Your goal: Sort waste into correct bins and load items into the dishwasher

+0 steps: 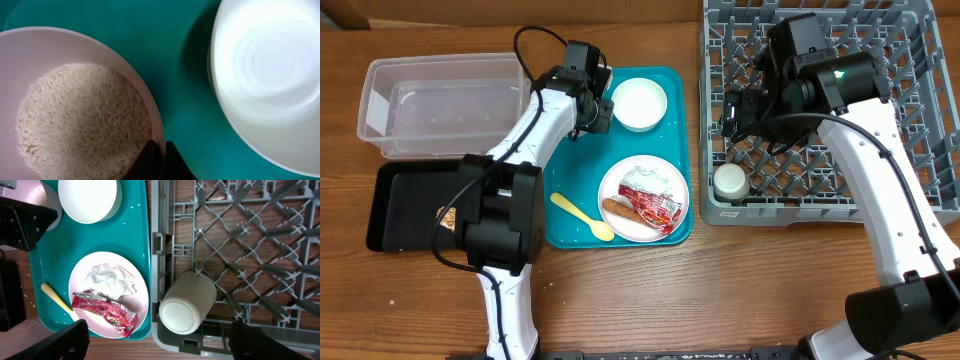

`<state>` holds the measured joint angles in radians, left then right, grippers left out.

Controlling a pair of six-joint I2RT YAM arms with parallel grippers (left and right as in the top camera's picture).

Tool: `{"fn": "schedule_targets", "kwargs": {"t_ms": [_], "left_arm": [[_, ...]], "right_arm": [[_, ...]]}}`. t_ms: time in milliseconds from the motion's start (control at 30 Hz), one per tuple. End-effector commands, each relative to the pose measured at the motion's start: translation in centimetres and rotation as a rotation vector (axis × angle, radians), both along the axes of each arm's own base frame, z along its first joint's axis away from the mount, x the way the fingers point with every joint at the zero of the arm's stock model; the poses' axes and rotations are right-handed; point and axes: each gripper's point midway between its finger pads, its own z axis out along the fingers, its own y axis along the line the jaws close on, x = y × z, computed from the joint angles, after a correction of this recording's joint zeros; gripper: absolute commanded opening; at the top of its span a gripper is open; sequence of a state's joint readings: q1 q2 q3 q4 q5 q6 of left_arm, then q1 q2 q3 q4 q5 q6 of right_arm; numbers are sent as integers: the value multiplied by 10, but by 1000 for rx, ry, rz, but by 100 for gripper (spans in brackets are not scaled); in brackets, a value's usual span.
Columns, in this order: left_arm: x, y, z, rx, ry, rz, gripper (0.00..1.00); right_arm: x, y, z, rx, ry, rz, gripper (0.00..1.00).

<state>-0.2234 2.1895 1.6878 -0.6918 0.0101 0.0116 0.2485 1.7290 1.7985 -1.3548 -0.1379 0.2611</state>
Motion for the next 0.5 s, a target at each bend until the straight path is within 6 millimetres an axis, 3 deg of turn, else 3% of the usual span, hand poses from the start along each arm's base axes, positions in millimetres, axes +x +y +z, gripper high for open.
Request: {"fn": "schedule_targets", "kwargs": {"t_ms": [0, 167, 233, 367, 467], "left_arm": [[-12, 12, -16, 19, 63, 57, 12], [-12, 12, -16, 20, 64, 57, 13], [-13, 12, -16, 21, 67, 57, 4], [-11, 10, -15, 18, 58, 56, 4], [-6, 8, 2, 0, 48, 86, 4]], "right_arm": [[1, -2, -1, -11, -2, -2, 92], [1, -2, -1, -11, -2, -2, 92], [1, -2, -1, -11, -1, -2, 92], [1, -3, -1, -11, -1, -2, 92], [0, -3, -1, -11, -1, -2, 92]]}}
